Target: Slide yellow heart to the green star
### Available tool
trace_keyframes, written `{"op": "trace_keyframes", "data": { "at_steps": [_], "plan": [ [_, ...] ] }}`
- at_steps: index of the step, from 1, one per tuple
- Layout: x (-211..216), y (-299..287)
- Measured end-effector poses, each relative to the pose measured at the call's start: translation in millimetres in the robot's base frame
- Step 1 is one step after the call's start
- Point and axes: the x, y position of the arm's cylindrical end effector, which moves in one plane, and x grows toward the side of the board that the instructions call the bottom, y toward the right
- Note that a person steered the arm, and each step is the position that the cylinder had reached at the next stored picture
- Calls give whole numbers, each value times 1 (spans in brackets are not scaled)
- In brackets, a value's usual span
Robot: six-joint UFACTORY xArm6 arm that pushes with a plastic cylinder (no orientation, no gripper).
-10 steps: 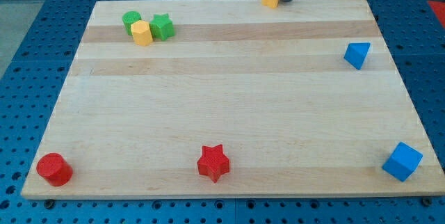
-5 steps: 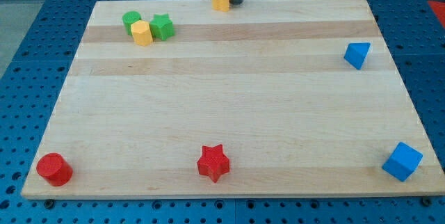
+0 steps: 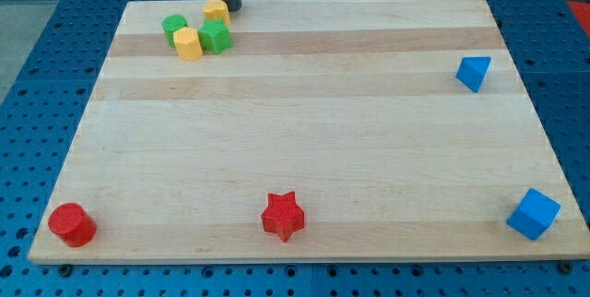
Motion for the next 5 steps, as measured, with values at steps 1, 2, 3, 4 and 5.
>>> {"op": "trace_keyframes", "data": {
  "at_steps": [1,2,3,4,5],
  "plan": [
    [2,-13],
    [9,-26],
    [15,-31],
    [17,-34],
    [28,-42]
  ]
}}
